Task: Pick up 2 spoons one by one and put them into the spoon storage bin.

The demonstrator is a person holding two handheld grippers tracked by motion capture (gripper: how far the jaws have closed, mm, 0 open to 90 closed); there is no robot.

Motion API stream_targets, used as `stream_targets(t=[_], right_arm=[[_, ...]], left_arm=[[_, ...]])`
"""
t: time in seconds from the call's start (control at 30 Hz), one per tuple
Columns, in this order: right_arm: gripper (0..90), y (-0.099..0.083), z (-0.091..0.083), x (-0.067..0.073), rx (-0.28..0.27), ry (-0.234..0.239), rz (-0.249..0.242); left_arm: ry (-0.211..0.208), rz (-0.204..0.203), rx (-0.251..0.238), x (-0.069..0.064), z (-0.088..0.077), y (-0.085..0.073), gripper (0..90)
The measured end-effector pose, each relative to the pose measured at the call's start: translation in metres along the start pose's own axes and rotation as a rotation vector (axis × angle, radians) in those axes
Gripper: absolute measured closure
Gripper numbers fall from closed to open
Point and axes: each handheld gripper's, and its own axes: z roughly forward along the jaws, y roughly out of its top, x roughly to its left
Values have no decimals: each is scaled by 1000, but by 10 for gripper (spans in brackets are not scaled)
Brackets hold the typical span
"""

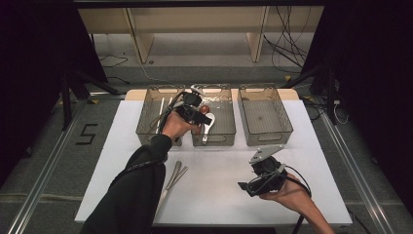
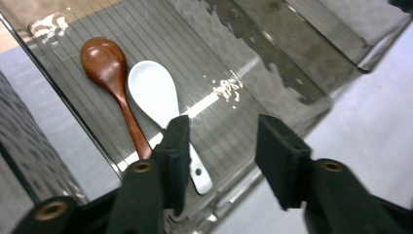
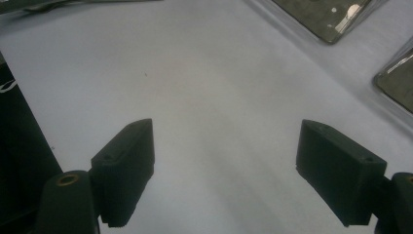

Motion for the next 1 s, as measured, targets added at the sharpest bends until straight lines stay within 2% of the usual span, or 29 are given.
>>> stream_targets(t=[0.17,0.27,0.4,0.53,0.67,0.77,0.9,1.0], right_arm=[[227,0,0,0,-1,-1,3],[227,0,0,0,-3,-1,4],[227,1,0,0,-3,-3,5],[227,1,-1,0,-4,-2,12],[227,0,-1,0,0,1,11],[228,1,-1,0,-4,-2,11],[228,1,-1,0,-1,0,10],[228,1,0,1,-1,-2,10]], left_arm=[[-18,17,5,-4,-18,-4,398],[-30,13,-9,-6,-29,-10,365],[-30,31,-7,-8,-43,-21,324],[-36,43,-4,-7,-55,-35,301],[-22,57,21,-9,-60,-52,283],[-30,61,29,-12,-63,-66,276],[-25,74,63,-12,-66,-87,264],[1,71,92,-10,-66,-99,256]])
